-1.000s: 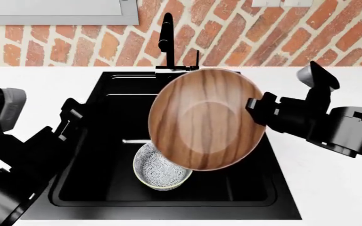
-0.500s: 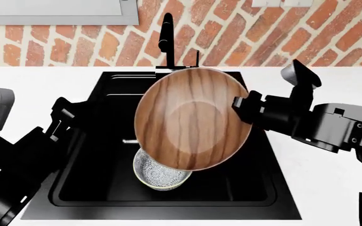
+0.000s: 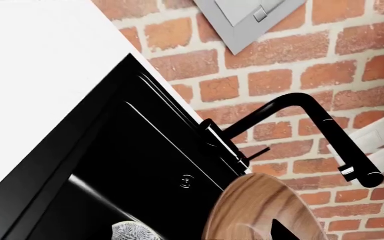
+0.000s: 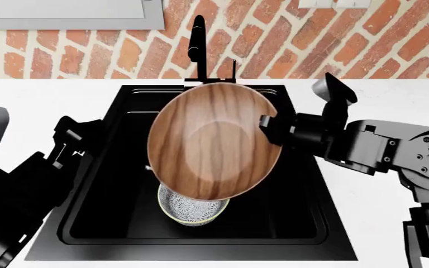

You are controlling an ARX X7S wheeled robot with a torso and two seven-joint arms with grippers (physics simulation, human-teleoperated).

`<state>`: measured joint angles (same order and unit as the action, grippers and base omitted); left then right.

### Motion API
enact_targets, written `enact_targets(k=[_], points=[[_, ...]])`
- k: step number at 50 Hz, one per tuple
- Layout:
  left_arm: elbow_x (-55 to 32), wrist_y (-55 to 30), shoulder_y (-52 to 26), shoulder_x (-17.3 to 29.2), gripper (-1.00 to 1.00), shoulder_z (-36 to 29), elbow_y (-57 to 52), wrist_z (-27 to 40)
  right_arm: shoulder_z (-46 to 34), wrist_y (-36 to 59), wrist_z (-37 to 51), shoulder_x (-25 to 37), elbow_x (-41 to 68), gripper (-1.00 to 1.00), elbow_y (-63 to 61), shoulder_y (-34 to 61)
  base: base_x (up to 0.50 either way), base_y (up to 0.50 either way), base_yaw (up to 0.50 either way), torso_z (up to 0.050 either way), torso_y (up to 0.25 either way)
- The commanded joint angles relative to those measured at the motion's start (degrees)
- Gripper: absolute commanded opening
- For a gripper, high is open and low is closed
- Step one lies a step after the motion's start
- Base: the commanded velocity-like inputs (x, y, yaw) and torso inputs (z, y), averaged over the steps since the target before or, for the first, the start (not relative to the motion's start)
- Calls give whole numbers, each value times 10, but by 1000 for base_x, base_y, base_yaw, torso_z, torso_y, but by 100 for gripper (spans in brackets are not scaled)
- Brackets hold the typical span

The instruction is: Stack the bowls in the sink.

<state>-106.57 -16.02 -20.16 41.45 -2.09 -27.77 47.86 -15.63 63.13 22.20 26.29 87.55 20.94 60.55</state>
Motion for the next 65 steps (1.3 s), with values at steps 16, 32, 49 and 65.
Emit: enact_targets(k=[16,32,49,65], points=[[5,-3,-10,-4,100,-10,14,-1,-63,-47,-113,-36,-86,-100,84,22,0,0,0,0,1],[4,2,0,1,100,-2,2,4,-97,-59,-167,-47,-116,-100,103,16,0,0,0,0,0],[6,7,13,3,100,5,-5,8,-122,-81,-206,-73,-143,-100,144,20,0,0,0,1,0],[10,10,17,2,100,5,-1,11,-168,-140,-294,-128,-210,-100,303,65,0,0,0,0,1]])
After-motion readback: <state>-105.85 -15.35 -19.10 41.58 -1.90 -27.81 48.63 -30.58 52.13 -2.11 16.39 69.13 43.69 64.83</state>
